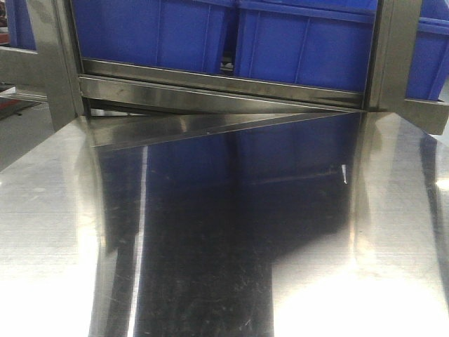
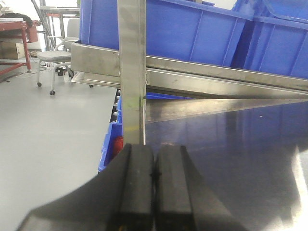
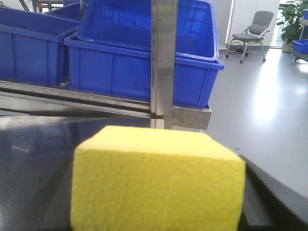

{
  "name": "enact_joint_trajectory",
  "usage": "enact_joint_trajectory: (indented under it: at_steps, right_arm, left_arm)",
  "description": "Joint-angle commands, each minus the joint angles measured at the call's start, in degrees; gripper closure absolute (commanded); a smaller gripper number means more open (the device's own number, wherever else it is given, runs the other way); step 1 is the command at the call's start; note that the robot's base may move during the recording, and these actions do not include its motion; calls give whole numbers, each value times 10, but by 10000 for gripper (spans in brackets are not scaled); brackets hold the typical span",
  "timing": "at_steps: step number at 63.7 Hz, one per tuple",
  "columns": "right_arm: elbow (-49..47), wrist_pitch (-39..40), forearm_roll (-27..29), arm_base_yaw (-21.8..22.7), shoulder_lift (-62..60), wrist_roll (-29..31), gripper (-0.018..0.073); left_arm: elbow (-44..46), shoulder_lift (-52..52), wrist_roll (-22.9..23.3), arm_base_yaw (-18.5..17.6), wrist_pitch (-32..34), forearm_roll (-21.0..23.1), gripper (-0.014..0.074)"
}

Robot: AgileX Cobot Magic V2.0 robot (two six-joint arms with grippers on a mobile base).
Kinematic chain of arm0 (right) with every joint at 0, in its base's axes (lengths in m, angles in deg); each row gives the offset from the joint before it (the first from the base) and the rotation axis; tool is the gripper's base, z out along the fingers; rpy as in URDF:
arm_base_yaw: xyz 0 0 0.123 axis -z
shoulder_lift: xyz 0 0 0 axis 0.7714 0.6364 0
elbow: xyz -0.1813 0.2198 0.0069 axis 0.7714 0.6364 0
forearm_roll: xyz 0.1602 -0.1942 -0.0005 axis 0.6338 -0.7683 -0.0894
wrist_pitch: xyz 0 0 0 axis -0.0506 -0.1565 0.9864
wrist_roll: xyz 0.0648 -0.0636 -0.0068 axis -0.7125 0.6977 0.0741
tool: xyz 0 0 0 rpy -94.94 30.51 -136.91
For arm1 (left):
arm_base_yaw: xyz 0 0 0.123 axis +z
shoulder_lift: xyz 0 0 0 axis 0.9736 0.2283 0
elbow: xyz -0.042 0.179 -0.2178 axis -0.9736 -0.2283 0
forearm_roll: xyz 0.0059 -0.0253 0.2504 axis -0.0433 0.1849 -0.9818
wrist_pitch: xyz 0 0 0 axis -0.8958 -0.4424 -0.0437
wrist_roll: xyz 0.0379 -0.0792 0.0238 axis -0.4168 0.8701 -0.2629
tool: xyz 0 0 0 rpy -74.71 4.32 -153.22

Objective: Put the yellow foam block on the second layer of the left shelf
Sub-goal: 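Hold the cube raised in the right gripper and start turning away, then drive the base to the shelf rack holding the cube in the right gripper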

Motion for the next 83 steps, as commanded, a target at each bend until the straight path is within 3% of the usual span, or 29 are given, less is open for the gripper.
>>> enact_joint_trajectory:
  at_steps: [1, 83]
  right_arm:
    - [-15, 50, -13, 3, 9, 5, 294]
    - [-15, 48, -13, 3, 10, 5, 294]
  left_arm:
    - [-15, 4, 2, -1, 50, 4, 460]
    - [-15, 4, 2, -1, 50, 4, 460]
